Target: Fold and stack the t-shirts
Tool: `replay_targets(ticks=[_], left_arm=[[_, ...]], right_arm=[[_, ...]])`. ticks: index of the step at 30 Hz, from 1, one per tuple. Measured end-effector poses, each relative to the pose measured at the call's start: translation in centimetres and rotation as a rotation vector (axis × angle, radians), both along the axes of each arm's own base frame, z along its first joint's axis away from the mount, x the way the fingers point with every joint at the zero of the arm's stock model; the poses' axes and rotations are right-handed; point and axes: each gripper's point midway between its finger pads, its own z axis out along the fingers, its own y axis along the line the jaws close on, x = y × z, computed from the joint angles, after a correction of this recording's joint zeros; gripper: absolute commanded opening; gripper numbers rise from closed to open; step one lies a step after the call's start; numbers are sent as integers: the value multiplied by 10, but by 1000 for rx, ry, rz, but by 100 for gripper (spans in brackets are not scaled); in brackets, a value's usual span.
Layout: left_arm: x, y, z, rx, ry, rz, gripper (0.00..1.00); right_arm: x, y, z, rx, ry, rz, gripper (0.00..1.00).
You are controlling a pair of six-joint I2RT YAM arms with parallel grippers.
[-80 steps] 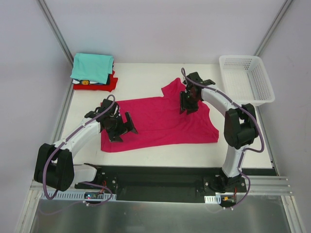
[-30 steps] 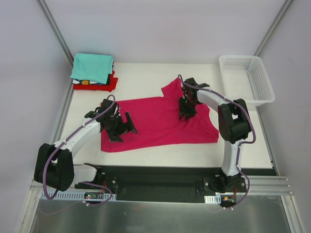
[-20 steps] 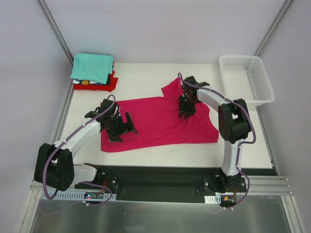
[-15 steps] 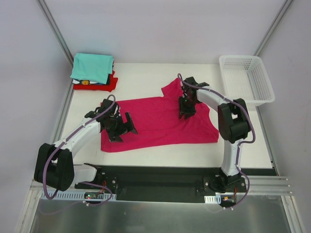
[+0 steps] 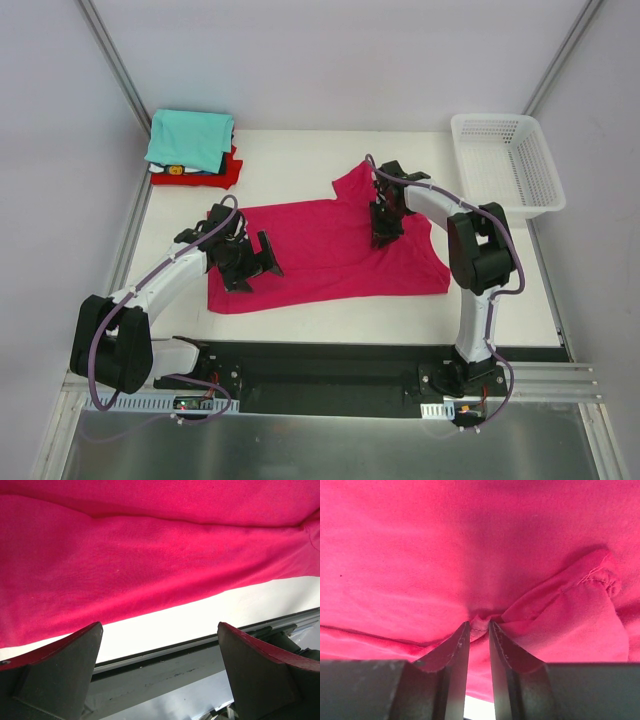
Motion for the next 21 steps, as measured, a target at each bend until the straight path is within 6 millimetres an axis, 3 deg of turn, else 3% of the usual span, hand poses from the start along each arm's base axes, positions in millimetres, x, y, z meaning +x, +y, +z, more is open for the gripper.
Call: replay_targets(ticks=[9, 19, 21], left_arm=[[0, 0, 0, -1, 0, -1, 99], [0, -1, 0, -3, 1, -1, 99], [0, -1, 0, -4, 1, -2, 99]], right_arm=[[0, 0, 0, -2, 0, 0, 22], [0, -4, 0, -21, -3, -4, 1], [0, -4, 0, -23, -3, -5, 1]])
